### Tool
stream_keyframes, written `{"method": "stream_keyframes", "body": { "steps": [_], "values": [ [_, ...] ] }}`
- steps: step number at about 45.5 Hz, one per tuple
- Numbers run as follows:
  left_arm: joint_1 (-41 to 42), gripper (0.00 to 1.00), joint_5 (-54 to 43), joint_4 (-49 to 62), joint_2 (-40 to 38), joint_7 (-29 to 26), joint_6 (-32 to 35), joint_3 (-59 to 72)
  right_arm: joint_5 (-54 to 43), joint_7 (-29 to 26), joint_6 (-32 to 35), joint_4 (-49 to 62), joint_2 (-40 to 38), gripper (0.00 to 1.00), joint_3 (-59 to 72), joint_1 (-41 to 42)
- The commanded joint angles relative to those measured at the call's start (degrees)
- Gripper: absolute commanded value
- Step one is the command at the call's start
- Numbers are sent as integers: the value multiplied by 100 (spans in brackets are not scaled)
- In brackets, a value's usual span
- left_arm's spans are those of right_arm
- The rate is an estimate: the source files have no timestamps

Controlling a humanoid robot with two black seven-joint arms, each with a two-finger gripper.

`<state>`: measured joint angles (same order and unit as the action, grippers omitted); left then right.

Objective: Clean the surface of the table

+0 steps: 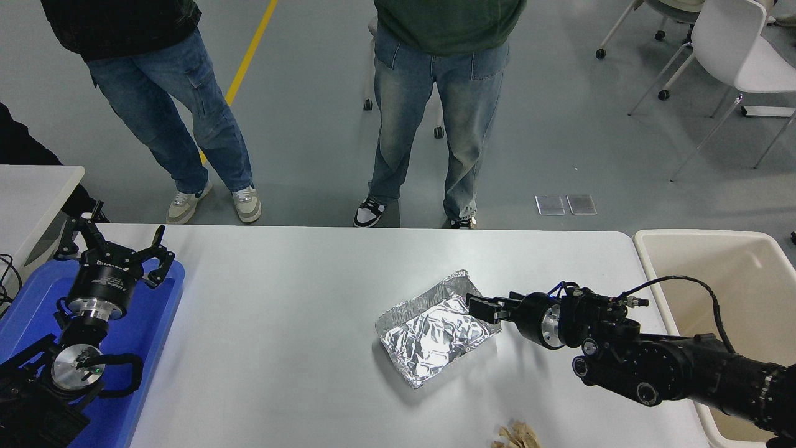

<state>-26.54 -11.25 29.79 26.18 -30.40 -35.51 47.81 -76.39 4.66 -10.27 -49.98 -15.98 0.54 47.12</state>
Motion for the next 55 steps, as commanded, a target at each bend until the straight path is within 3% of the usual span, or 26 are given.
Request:
{"method": "stream_keyframes", "body": {
  "steps": [1,16,21,28,32,55],
  "values": [
    [0,100,0,0,1,-1,0,0,1,228,-150,295,156,99,375,-54],
    [0,100,0,0,1,-1,0,0,19,535,-608,937,403,87,921,-71],
    [0,100,0,0,1,-1,0,0,19,588,-608,920,411,71,930,-72],
    [0,100,0,0,-8,-1,0,0,19,667,-573,928,411,30,939,-72],
    [0,100,-9,0,-8,8,0,0,19,659,-555,928,403,19,939,-63],
    [0,100,0,0,1,-1,0,0,36,659,-520,893,394,0,930,25]
  ]
}}
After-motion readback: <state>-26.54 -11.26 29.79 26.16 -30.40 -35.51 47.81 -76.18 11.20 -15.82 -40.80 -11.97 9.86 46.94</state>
